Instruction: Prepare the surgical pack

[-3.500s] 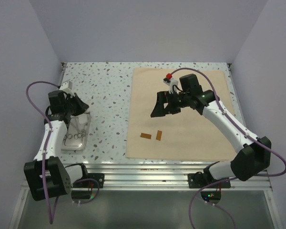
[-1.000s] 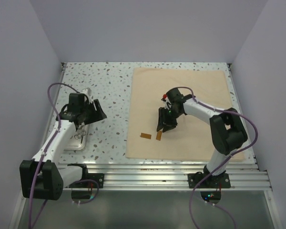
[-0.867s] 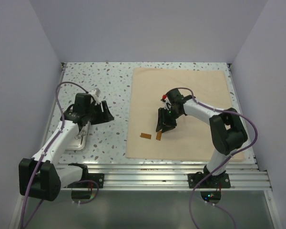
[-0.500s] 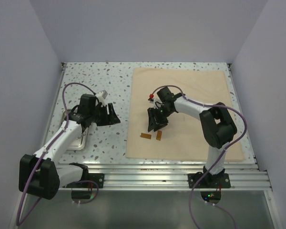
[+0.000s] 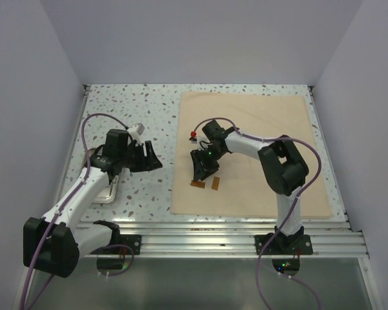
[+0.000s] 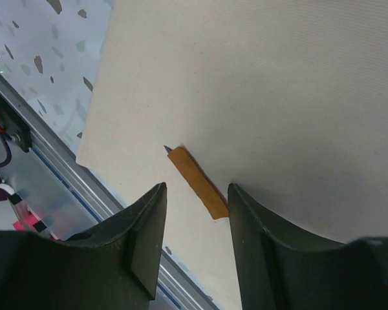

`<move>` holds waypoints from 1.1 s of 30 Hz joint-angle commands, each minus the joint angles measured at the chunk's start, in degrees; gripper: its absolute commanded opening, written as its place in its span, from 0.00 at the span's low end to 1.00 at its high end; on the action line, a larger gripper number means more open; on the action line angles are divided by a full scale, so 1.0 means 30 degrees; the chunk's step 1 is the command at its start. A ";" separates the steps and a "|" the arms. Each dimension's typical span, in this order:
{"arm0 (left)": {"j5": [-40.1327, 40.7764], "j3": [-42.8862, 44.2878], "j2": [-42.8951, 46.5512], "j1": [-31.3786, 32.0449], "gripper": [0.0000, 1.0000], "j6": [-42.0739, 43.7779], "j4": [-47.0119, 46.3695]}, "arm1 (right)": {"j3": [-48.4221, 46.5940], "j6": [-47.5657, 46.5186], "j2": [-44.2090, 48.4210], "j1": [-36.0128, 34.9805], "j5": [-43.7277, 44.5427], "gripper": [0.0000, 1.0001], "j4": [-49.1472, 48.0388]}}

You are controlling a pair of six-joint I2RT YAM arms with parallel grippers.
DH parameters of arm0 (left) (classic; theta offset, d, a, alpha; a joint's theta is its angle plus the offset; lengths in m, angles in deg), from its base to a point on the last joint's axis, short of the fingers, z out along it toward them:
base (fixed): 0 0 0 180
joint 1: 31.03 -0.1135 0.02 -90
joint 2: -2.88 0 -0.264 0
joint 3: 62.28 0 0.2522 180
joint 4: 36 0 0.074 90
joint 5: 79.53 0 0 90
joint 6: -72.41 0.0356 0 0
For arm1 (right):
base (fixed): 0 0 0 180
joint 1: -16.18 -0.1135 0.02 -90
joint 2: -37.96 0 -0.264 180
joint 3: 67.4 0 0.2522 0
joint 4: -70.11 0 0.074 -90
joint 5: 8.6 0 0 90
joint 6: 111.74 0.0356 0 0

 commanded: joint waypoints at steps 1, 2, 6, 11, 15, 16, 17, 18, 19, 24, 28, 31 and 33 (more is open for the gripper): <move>-0.0202 -0.0240 0.0344 0.0138 0.65 -0.0128 0.0118 | 0.0436 -0.0489 0.0283 -0.0859 -0.0517 0.46 -0.0197; -0.0173 -0.0269 0.0344 0.0138 0.65 -0.0157 0.0030 | 0.0525 -0.0431 0.0399 -0.0977 -0.0400 0.46 -0.0198; -0.0231 -0.0328 0.0199 0.0138 0.65 -0.0216 -0.0176 | 0.1082 -0.0430 0.0693 -0.1067 0.0038 0.43 -0.0227; -0.0377 -0.0270 0.0022 0.0138 0.65 -0.0304 -0.0439 | 0.1171 -0.0460 0.0694 -0.1125 0.0449 0.41 -0.0023; -0.0377 -0.0269 -0.0124 0.0138 0.65 -0.0187 -0.0381 | 0.0733 -0.0430 0.0752 -0.1125 0.2058 0.41 0.0824; -0.0348 -0.0269 -0.0124 0.0138 0.65 -0.0187 -0.0381 | 0.0702 -0.0430 0.0752 -0.1125 0.2700 0.41 0.0972; -0.0348 -0.0240 -0.0153 0.0138 0.65 -0.0158 -0.0381 | 0.0702 -0.0459 0.0781 -0.1125 0.2938 0.41 0.1119; -0.0348 -0.0240 -0.0154 0.0138 0.65 -0.0158 -0.0381 | 0.0731 -0.0489 0.0898 -0.1125 0.3057 0.41 0.1178; -0.0377 -0.0240 -0.0183 0.0138 0.65 -0.0129 -0.0381 | 0.0905 -0.0518 0.1015 -0.1125 0.3087 0.41 0.1237; -0.0465 -0.0210 -0.0446 0.0138 0.65 -0.0070 -0.0527 | 0.1230 -0.0314 0.1075 -0.1358 0.3058 0.38 0.0945; -0.0611 -0.0094 -0.0622 0.0138 0.65 -0.0070 -0.0644 | 0.0791 -0.0138 0.0432 -0.2002 0.3087 0.34 0.0974; -0.0553 -0.0006 -0.0740 0.0138 0.65 0.0047 -0.0586 | 0.0673 0.0213 0.0196 -0.2530 0.3321 0.30 0.0769; -0.0553 0.0053 -0.0798 0.0138 0.65 0.0106 -0.0527 | 0.0731 0.0477 0.0020 -0.2677 0.3496 0.27 0.0623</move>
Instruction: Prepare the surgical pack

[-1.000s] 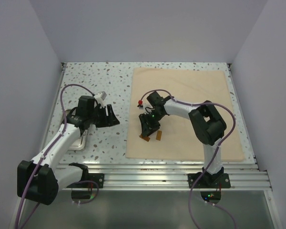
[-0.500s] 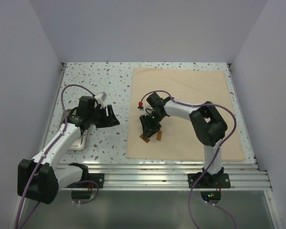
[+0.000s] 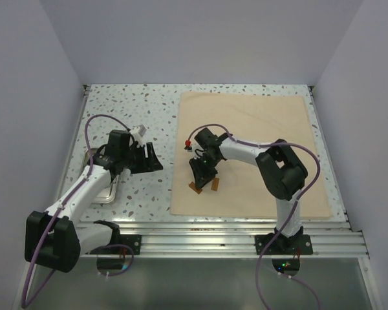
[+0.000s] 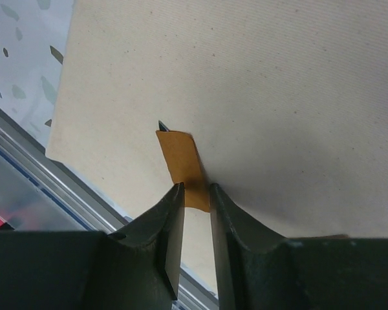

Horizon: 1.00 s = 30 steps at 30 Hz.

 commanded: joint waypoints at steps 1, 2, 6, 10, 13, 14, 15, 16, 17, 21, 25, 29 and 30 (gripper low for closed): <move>-0.0422 0.0373 -0.0099 0.0138 0.65 0.0106 -0.0447 | -0.0063 0.0557 -0.0621 -0.0616 0.1115 0.23 -0.0011; -0.0393 0.0374 -0.0070 0.0138 0.65 0.0135 -0.0418 | -0.0034 0.0617 -0.0680 -0.0645 0.1115 0.22 -0.0041; -0.0393 0.0344 0.0018 0.0138 0.65 0.0165 -0.0301 | -0.0091 0.0677 -0.0564 -0.0674 0.1232 0.14 -0.0013; -0.0422 0.0432 -0.0011 0.0138 0.65 0.0165 -0.0301 | -0.0092 0.0764 -0.0125 -0.0616 0.1495 0.09 0.0251; -0.0451 0.0578 -0.0069 0.0138 0.65 0.0106 -0.0242 | -0.0121 0.0910 0.0372 -0.0645 0.1467 0.05 0.0367; -0.0538 0.0579 -0.0098 0.0138 0.65 0.0077 -0.0242 | -0.0179 0.0969 0.0490 -0.0616 0.1293 0.04 0.0456; -0.0655 0.0608 -0.0128 0.0138 0.65 -0.0039 -0.0271 | -0.0325 0.1056 0.0608 -0.0587 0.1175 0.03 0.0456; -0.1034 0.0608 -0.0128 0.0138 0.65 -0.0098 -0.0387 | -0.0413 0.1173 0.0928 -0.0586 0.1116 0.03 0.0572; -0.1298 0.0608 -0.0186 0.0138 0.66 -0.0215 -0.0504 | -0.0530 0.1261 0.1076 -0.0557 0.1028 0.02 0.0632; -0.3026 0.0579 -0.0421 0.0138 0.66 -0.1383 -0.1265 | -0.1378 0.1700 0.1838 -0.0353 0.0036 0.00 0.0808; -0.4635 0.0724 -0.0392 0.0138 0.67 -0.2821 -0.2756 | -0.2200 0.2257 0.2629 -0.0235 -0.0815 0.00 0.0750; -0.5636 0.0813 -0.0567 0.0138 0.68 -0.4286 -0.4019 | -0.2962 0.2960 0.3215 -0.0206 -0.1872 0.00 0.0253; -0.5666 0.0813 -0.0567 0.0138 0.68 -0.4636 -0.4224 | -0.3282 0.3222 0.3303 -0.0177 -0.1960 0.00 0.0077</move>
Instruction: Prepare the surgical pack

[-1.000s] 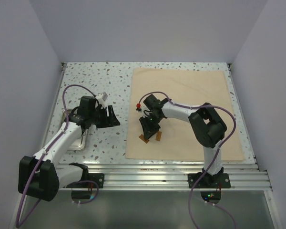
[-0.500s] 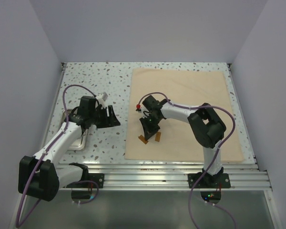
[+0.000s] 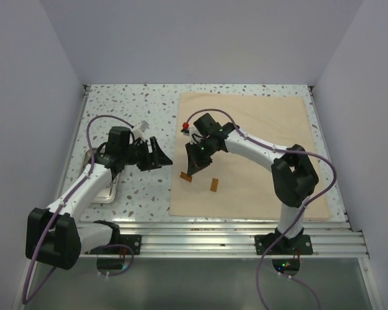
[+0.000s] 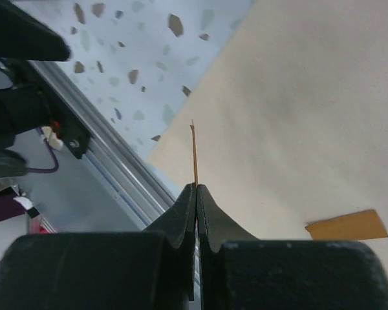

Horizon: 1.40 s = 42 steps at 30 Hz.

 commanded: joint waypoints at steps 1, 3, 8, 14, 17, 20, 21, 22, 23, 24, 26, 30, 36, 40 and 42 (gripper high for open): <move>-0.1463 0.0784 -0.0050 0.0138 0.68 -0.1776 -0.2062 | -0.1289 0.1126 0.1322 0.0166 -0.1537 0.00 -0.0616; -0.1462 0.0726 0.0037 0.0138 0.68 -0.2243 -0.2412 | -0.1639 0.1535 0.1352 0.0312 -0.1948 0.00 -0.0908; -0.1287 0.0345 0.0623 0.0138 0.68 -0.3912 -0.3380 | -0.2022 0.2619 0.1528 0.1013 -0.3352 0.00 -0.1845; -0.0731 0.0519 0.0888 0.0138 0.68 -0.4184 -0.3823 | -0.2343 0.4203 0.1382 0.1836 -0.5579 0.00 -0.3634; -0.0321 0.1368 0.0508 0.0138 0.68 -0.2665 -0.3033 | -0.2549 0.4407 0.1264 0.1836 -0.6138 0.00 -0.3955; -0.0845 0.1722 0.0214 0.0138 0.68 -0.1577 -0.2592 | -0.2345 0.5022 0.1410 0.1982 -0.6812 0.00 -0.4861; -0.0760 0.2070 -0.0047 0.0109 0.68 -0.1369 -0.2126 | -0.2373 0.5024 0.1440 0.2041 -0.6871 0.00 -0.4865; -0.0759 0.2218 -0.0166 0.0108 0.67 -0.1193 -0.1773 | -0.2345 0.5024 0.1469 0.2070 -0.6901 0.00 -0.4865; -0.0875 0.2249 -0.0283 0.0108 0.67 -0.1249 -0.1567 | -0.2373 0.5053 0.1556 0.2158 -0.6930 0.00 -0.4865; -0.0876 0.2162 -0.0313 0.0108 0.67 -0.1424 -0.1565 | -0.2345 0.5053 0.1557 0.2187 -0.6960 0.00 -0.4894; -0.0905 0.1957 -0.0226 0.0079 0.66 -0.1981 -0.1972 | -0.2169 0.5199 0.1732 0.2421 -0.7105 0.00 -0.5098; -0.1138 0.1927 -0.0487 0.0079 0.66 -0.2217 -0.2531 | -0.1759 0.5464 0.1909 0.2744 -0.7604 0.00 -0.5568; -0.3335 0.1927 -0.1309 0.0050 0.66 -0.1544 -0.3439 | -0.1729 0.5142 0.1967 0.2803 -0.8453 0.00 -0.5744; -0.4245 0.1605 -0.1134 0.0050 0.66 -0.1163 -0.4025 | -0.1525 0.4878 0.2026 0.3008 -0.8718 0.00 -0.5656; -0.4392 0.1605 -0.0900 -0.0038 0.68 -0.0987 -0.3939 | -0.1349 0.4848 0.2172 0.3154 -0.8834 0.00 -0.5685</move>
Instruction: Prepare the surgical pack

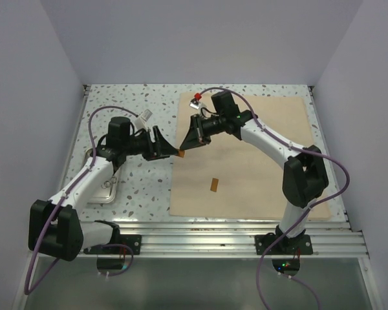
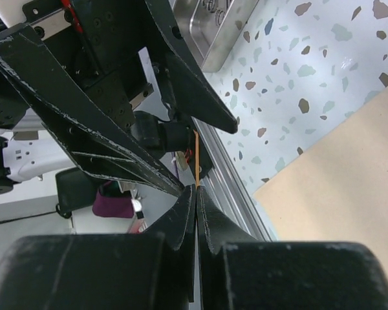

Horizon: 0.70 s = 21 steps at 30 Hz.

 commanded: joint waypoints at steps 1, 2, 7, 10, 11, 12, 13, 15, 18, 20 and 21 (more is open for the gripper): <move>-0.1259 0.0060 0.0463 -0.0067 0.68 0.0915 -0.0980 | 0.0392 -0.0128 0.1079 0.0306 -0.0879 0.00 -0.0541; -0.1549 0.0002 0.0608 -0.0183 0.69 0.0945 -0.0980 | 0.0452 -0.0128 0.1138 0.0306 -0.0995 0.00 -0.0571; -0.3045 -0.0612 0.0669 -0.0448 0.70 0.0887 -0.1827 | 0.0833 -0.0186 0.1343 0.0423 -0.1289 0.00 -0.0717; -0.3719 -0.0964 0.0931 -0.0536 0.70 0.0887 -0.2237 | 0.0892 -0.0274 0.1519 0.0482 -0.1494 0.00 -0.0776; -0.3894 -0.1140 0.1048 -0.0565 0.71 0.0742 -0.2558 | 0.0892 -0.0303 0.1548 0.0482 -0.1523 0.00 -0.0805; -0.4186 -0.1605 0.1165 -0.0595 0.72 0.0247 -0.3490 | 0.0950 -0.0304 0.1578 0.0482 -0.1640 0.00 -0.0864; -0.4769 -0.1842 0.1253 -0.0595 0.73 -0.0019 -0.4340 | 0.0921 -0.0304 0.1665 0.0482 -0.1757 0.00 -0.0893; -0.4950 -0.2107 0.1196 -0.0595 0.73 -0.0197 -0.4757 | 0.1038 -0.0275 0.1753 0.0482 -0.1904 0.00 -0.1097; -0.5447 -0.2458 0.1225 -0.0595 0.73 -0.0721 -0.5923 | 0.1155 -0.0216 0.1959 0.0482 -0.2080 0.00 -0.1303; -0.6088 -0.2867 0.1225 -0.0595 0.73 -0.1481 -0.7240 | 0.1155 -0.0187 0.2017 0.0482 -0.2285 0.00 -0.1420; -0.6267 -0.2899 0.1196 -0.0595 0.73 -0.1602 -0.7452 | 0.1155 -0.0157 0.2046 0.0453 -0.2430 0.00 -0.1508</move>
